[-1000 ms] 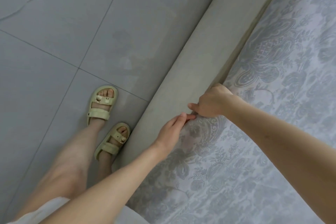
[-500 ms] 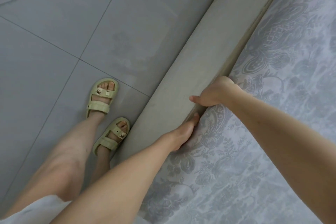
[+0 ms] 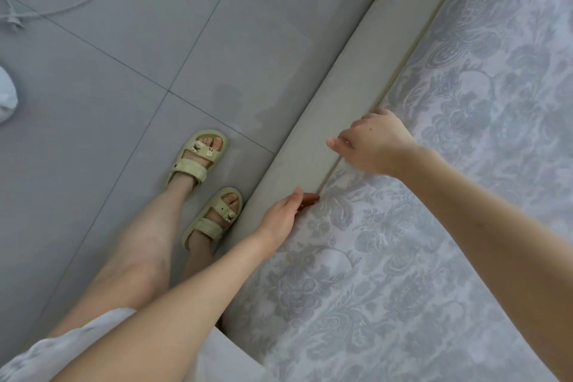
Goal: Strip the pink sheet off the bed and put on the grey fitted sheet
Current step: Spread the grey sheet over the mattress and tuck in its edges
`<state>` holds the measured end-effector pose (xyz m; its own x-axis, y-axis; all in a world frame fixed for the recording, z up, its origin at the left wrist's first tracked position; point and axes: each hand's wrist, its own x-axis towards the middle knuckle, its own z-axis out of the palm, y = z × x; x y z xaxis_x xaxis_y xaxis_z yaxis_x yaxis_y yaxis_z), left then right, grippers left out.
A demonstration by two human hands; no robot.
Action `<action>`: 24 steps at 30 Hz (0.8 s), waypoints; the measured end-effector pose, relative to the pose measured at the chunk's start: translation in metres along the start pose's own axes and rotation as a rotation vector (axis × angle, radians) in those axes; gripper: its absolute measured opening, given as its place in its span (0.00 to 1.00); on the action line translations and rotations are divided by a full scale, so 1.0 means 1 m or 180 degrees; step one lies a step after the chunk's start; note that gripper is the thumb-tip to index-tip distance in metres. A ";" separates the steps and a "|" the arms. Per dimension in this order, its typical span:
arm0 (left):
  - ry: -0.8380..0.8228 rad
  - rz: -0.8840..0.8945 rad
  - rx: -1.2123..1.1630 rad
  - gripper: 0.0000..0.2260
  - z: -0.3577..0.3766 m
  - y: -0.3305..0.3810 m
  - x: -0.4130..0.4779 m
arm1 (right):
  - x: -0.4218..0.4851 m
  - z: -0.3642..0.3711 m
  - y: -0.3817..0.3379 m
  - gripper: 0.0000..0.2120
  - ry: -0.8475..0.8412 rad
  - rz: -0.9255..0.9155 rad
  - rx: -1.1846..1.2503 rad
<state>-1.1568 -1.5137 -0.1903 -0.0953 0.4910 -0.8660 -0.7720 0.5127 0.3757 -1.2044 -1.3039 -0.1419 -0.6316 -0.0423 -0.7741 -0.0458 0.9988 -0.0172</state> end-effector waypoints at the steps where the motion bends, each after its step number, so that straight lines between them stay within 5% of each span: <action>1: 0.0028 0.0027 0.0212 0.22 0.001 -0.002 0.002 | -0.007 0.004 -0.007 0.32 0.0137 -0.0060 0.0129; 4: -0.0083 -0.0105 0.0899 0.27 0.004 0.003 0.004 | -0.027 0.015 -0.045 0.33 0.0222 -0.0331 0.0326; 11: -0.0754 -0.1173 -0.0559 0.26 0.005 -0.006 0.003 | -0.031 0.041 -0.080 0.37 -0.0884 -0.0372 -0.0284; 14: -0.0250 -0.0959 -0.0549 0.31 -0.007 -0.014 -0.004 | -0.009 0.045 -0.090 0.38 -0.1554 -0.0155 -0.0437; 17: 0.0434 -0.0240 0.0303 0.30 -0.034 -0.037 -0.019 | 0.004 0.045 -0.099 0.39 -0.2074 0.0069 -0.0494; 19: 0.0234 -0.0246 0.0676 0.30 -0.048 -0.056 -0.025 | 0.005 0.044 -0.100 0.38 -0.2041 0.0158 -0.0303; 24: -0.0194 -0.0766 0.0463 0.26 -0.048 -0.086 -0.039 | -0.019 0.029 -0.111 0.30 -0.0913 0.0178 0.0747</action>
<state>-1.1167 -1.6104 -0.2042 0.1212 0.3821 -0.9161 -0.6693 0.7130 0.2089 -1.1646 -1.4130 -0.1438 -0.3842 -0.0122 -0.9231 0.1824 0.9792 -0.0888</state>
